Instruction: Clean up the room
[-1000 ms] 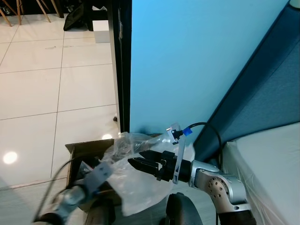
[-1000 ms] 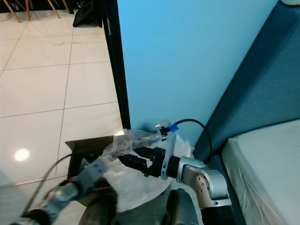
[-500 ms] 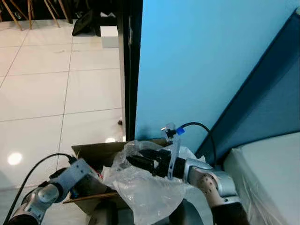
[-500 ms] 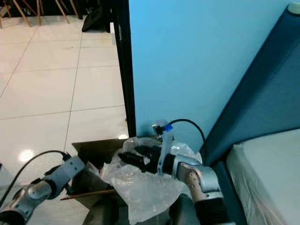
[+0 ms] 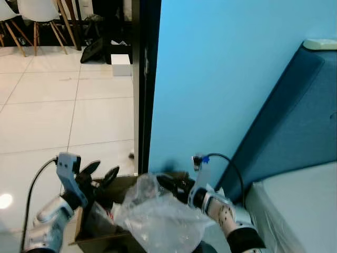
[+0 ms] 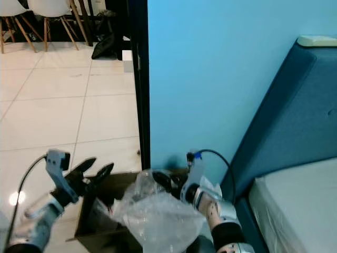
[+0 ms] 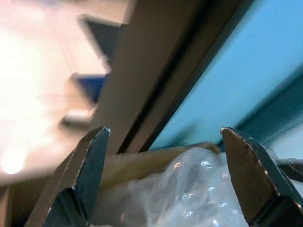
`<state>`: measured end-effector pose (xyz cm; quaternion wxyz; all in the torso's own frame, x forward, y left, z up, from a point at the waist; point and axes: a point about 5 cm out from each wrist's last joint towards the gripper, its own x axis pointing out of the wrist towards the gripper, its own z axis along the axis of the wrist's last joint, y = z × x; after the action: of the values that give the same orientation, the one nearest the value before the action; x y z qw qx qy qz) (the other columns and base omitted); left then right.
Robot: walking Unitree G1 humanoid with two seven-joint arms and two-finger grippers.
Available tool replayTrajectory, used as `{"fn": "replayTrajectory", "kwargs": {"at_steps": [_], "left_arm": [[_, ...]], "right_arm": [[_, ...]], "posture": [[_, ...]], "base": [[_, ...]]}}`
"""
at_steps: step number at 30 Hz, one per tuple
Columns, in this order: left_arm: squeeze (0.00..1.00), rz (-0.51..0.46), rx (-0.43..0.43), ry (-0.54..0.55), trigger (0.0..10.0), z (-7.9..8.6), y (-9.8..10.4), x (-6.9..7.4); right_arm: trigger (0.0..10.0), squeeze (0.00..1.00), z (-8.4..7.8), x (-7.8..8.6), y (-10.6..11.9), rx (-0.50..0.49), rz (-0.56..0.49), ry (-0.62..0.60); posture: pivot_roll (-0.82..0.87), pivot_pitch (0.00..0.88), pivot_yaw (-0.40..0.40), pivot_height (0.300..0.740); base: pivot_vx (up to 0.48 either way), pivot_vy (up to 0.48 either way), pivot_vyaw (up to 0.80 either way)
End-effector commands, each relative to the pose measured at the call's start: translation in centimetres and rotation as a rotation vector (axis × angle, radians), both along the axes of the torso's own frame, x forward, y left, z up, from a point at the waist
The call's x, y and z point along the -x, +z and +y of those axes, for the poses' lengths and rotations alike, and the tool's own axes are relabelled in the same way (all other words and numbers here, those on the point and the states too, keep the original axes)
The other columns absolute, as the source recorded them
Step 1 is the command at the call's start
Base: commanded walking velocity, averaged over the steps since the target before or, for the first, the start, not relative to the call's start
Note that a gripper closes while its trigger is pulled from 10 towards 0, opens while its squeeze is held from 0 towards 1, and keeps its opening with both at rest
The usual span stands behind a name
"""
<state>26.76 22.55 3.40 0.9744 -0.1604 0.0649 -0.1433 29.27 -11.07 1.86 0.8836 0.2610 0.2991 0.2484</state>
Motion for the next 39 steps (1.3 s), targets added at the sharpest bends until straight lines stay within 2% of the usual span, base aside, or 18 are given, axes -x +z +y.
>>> {"fn": "replayTrajectory", "kwargs": {"at_steps": [1, 4, 7, 9, 12, 15, 17, 18, 19, 20, 22, 24, 27, 29, 31, 34, 36, 39], "left_arm": [[0.0, 0.039, -0.01, 0.036, 10.0, 0.3, -1.0, 0.6], [0.0, 0.076, 0.048, 0.107, 10.0, 0.5, -2.0, 1.4], [0.0, 0.205, 0.093, 0.206, 10.0, 1.3, -4.3, 3.4], [0.0, 0.296, 0.1, 0.272, 10.0, 2.0, -5.8, 4.9], [0.0, 0.337, 0.098, 0.3, 10.0, 2.3, -6.5, 5.7], [0.0, 0.457, 0.072, 0.382, 10.0, 3.0, -8.4, 8.2], [0.0, 0.457, 0.072, 0.382, 10.0, 3.0, -8.4, 8.2], [0.0, 0.508, 0.057, 0.413, 10.0, 3.1, -9.2, 9.3], [0.0, 0.508, 0.057, 0.413, 10.0, 3.1, -9.2, 9.3], [0.0, 0.547, 0.081, 0.459, 10.0, 3.3, -9.8, 10.3], [0.0, 0.547, 0.081, 0.459, 10.0, 3.3, -9.8, 10.3], [0.0, 0.576, 0.119, 0.503, 10.0, 3.4, -10.2, 11.0], [0.0, 0.725, 0.167, 0.645, 10.0, 3.6, -11.8, 14.3], [0.0, 0.725, 0.167, 0.645, 10.0, 3.6, -11.8, 14.3], [0.0, 0.799, 0.173, 0.682, 10.0, 3.2, -12.6, 15.8], [0.0, 0.841, 0.162, 0.68, 10.0, 2.8, -13.0, 16.7], [0.0, 0.841, 0.162, 0.68, 10.0, 2.8, -13.0, 16.7], [0.0, 0.874, 0.145, 0.675, 10.0, 2.5, -13.3, 17.3]], "right_arm": [[10.0, 0.0, -0.5, 0.0, -0.4, 0.027, 0.003, -0.025], [10.0, 0.0, -0.7, 0.0, -0.7, 0.04, 0.012, -0.038], [10.0, 0.0, -0.2, 0.0, -1.2, 0.04, 0.012, -0.022], [10.0, 0.0, -0.2, 0.4, -1.7, 0.051, 0.025, -0.018], [10.0, 0.0, -0.2, 0.6, -1.9, 0.054, 0.029, -0.017], [10.0, 0.0, -0.2, 1.1, -2.5, 0.058, 0.039, -0.015], [10.0, 0.0, -0.2, 1.1, -2.5, 0.058, 0.039, -0.015], [10.0, 0.0, -0.2, 1.2, -2.7, 0.062, 0.041, -0.013], [10.0, 0.0, -0.2, 1.2, -2.7, 0.062, 0.041, -0.013], [10.0, 0.0, -0.1, 1.5, -3.1, 0.098, 0.047, 0.001], [10.0, 0.0, -0.1, 1.5, -3.1, 0.098, 0.047, 0.001], [10.0, 0.0, -0.2, 1.9, -3.6, 0.164, 0.054, 0.014], [10.0, 0.0, -1.4, 3.3, -5.4, 0.314, 0.114, -0.038], [10.0, 0.0, -1.4, 3.3, -5.4, 0.314, 0.114, -0.038], [10.0, 0.0, -2.6, 4.7, -6.7, 0.382, 0.177, -0.082], [10.0, 0.0, -3.6, 6.1, -7.7, 0.43, 0.234, -0.111], [10.0, 0.0, -3.6, 6.1, -7.7, 0.43, 0.234, -0.111], [10.0, 0.0, -4.6, 8.0, -8.9, 0.486, 0.297, -0.125]], "posture": [[0.15, 0.0, -0.134, 0.655], [0.15, 0.0, -0.137, 0.665], [0.15, 0.0, -0.141, 0.68], [0.15, 0.0, -0.14, 0.69], [0.15, 0.0, -0.139, 0.695], [0.15, 0.0, -0.135, 0.71], [0.15, 0.0, -0.135, 0.71], [0.15, 0.0, -0.135, 0.72], [0.15, 0.0, -0.135, 0.72], [0.16, 0.0, -0.135, 0.73], [0.16, 0.0, -0.135, 0.73], [0.15, 0.0, -0.135, 0.735], [0.15, 0.0, -0.132, 0.735], [0.15, 0.0, -0.132, 0.735], [0.15, 0.0, -0.13, 0.735], [0.14, 0.0, -0.128, 0.735], [0.14, 0.0, -0.128, 0.735], [0.14, 0.0, -0.125, 0.735]], "base": [[0.0, 0.0, 0.0], [0.0, 0.0, 0.0], [0.0, 0.0, 0.0], [0.0, 0.0, 0.0], [0.0, 0.0, 0.0], [0.0, 0.0, 0.0], [0.0, 0.0, 0.0], [0.0, 0.0, 0.0], [0.0, 0.0, 0.0], [0.0, 0.0, 0.0], [0.0, 0.0, 0.0], [0.0, 0.0, 0.0], [0.0, 0.0, 0.0], [0.0, 0.0, 0.0], [-0.319, 0.0, 0.0], [-0.349, 0.0, 0.0], [-0.349, 0.0, 0.0], [-0.358, 0.0, 0.0]]}}
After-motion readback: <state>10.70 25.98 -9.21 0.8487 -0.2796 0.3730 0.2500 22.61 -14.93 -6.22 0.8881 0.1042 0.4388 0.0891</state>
